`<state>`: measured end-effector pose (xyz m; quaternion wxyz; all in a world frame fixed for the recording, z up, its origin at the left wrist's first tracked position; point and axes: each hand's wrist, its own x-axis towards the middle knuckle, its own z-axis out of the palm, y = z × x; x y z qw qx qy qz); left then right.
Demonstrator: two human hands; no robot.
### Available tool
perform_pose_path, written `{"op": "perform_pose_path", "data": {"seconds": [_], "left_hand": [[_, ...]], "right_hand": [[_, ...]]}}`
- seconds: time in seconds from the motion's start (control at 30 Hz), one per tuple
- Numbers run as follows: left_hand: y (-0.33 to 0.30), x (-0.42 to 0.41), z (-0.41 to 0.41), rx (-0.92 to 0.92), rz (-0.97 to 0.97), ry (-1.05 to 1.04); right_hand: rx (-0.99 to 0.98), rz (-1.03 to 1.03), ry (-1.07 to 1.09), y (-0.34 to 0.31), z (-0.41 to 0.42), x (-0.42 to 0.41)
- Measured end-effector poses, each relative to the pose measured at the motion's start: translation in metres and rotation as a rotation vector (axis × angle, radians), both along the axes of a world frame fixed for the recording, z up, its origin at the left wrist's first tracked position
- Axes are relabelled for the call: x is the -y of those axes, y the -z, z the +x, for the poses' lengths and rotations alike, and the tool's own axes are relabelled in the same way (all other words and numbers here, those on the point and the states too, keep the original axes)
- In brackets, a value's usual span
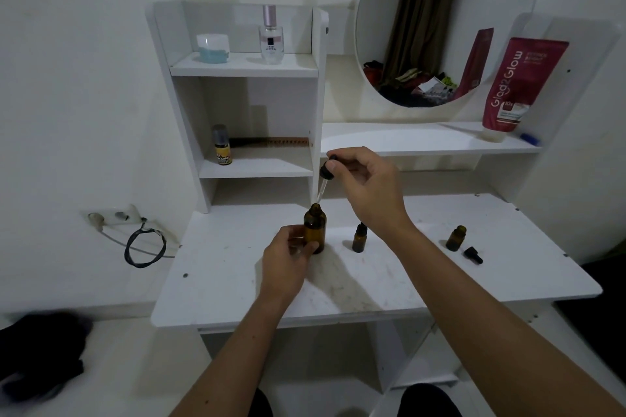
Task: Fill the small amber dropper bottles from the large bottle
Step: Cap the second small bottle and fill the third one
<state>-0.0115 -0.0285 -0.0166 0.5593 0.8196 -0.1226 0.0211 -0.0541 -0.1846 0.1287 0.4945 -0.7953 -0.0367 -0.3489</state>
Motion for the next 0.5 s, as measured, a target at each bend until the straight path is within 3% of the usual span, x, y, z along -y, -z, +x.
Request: {"op": "perform_pose_path", "data": {"seconds": [0.3,0.5], "left_hand": [[0.001,0.001,0.001,-0.007,0.013,-0.005],[0.003,0.000,0.001,0.030,-0.003,0.005]], "right_hand": [[0.037,-0.125,0.039,0.011,-0.003,-0.001],[-0.114,-0.117,0.024,0.030,0.007,-0.003]]}}
